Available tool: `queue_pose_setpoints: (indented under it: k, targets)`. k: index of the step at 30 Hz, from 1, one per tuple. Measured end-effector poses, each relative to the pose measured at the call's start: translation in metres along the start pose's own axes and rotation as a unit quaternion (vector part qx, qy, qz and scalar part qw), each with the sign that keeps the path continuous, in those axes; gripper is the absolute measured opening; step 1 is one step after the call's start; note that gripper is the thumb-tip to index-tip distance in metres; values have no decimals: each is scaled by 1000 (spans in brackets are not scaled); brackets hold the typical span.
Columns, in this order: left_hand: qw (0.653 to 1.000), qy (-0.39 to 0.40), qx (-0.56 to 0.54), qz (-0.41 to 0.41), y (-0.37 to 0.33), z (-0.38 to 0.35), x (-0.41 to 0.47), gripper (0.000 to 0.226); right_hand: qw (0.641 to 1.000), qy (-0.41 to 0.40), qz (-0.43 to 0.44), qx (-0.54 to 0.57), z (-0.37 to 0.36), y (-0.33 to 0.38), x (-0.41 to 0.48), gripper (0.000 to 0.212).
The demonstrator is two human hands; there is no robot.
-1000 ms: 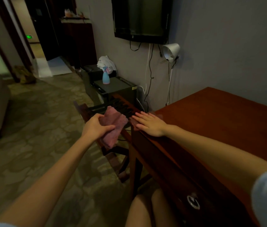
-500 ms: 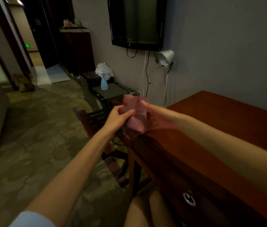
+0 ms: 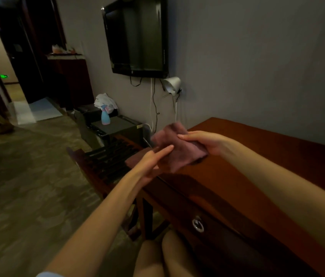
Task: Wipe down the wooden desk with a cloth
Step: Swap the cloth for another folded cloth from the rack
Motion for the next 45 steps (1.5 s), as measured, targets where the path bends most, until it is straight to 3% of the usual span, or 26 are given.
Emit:
queue_pose_setpoints:
  k: [3, 6, 8, 10, 12, 14, 15, 17, 20, 23, 26, 28, 30, 33, 35, 39, 43, 45]
  targets:
    - [991, 94, -92, 38, 9, -34, -13, 33, 995, 12, -19, -96, 14, 5, -12, 44]
    - [986, 99, -114, 71, 17, -54, -14, 32, 964, -53, 15, -261, 36, 15, -14, 39]
    - [983, 79, -133, 103, 24, -58, -9, 34, 907, -94, 78, -404, 38, 28, -13, 26]
    - [972, 73, -175, 140, 32, -59, -2, 37, 814, -129, 129, -551, 26, 38, -18, 23]
    - [962, 63, -220, 151, 33, -56, 2, 33, 746, -161, 176, -621, 7, 42, -27, 22]
    - [961, 36, -244, 125, 26, -46, 8, 31, 762, -123, 213, -599, -14, 30, -29, 32]
    - [965, 24, -238, 110, 22, -41, 10, 35, 783, -79, 213, -579, -26, 19, -28, 40]
    - [974, 5, -206, 98, 19, -31, 11, 39, 788, -2, 187, -587, -42, -3, -24, 59]
    - [969, 48, -210, 120, 22, -23, 16, 39, 793, 16, 196, -576, -38, -9, -18, 74]
    - [979, 105, -136, 112, 13, -19, 18, 34, 815, -25, 222, -534, -23, -4, -8, 68]
    - [994, 40, 34, 94, 9, 4, 29, 36, 797, -81, 252, -543, -12, 5, 1, 45]
    - [989, -21, 138, 54, 0, 22, 33, 34, 823, -98, 248, -501, -1, 11, 9, 40]
    - [967, -73, 245, -7, -14, 39, 34, 34, 861, -124, 221, -441, 19, 14, 20, 36]
    - [859, -210, 452, -114, -39, 71, 33, 40, 891, -134, 164, -401, 49, 10, 30, 33]
    - [805, -231, 535, -107, -34, 84, 45, 52, 885, -118, 135, -429, 58, 3, 34, 34]
    - [775, -192, 597, -77, -9, 90, 74, 73, 819, -66, 105, -561, 53, -26, 38, 37]
    - [712, -252, 649, -93, -9, 92, 83, 61, 742, -31, 95, -663, 34, -54, 33, 36]
    - [693, -270, 660, -107, -12, 94, 84, 51, 695, -15, 89, -713, 27, -56, 34, 46]
Point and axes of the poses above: each hand's wrist, its own x-axis towards the middle knuckle, its own z-axis out of the back of the hand, y = z × x, the point moved 9 cm from there along x, towards the middle knuckle, and after that the axes turned 10 degrees about z, right-handed, at the moved point
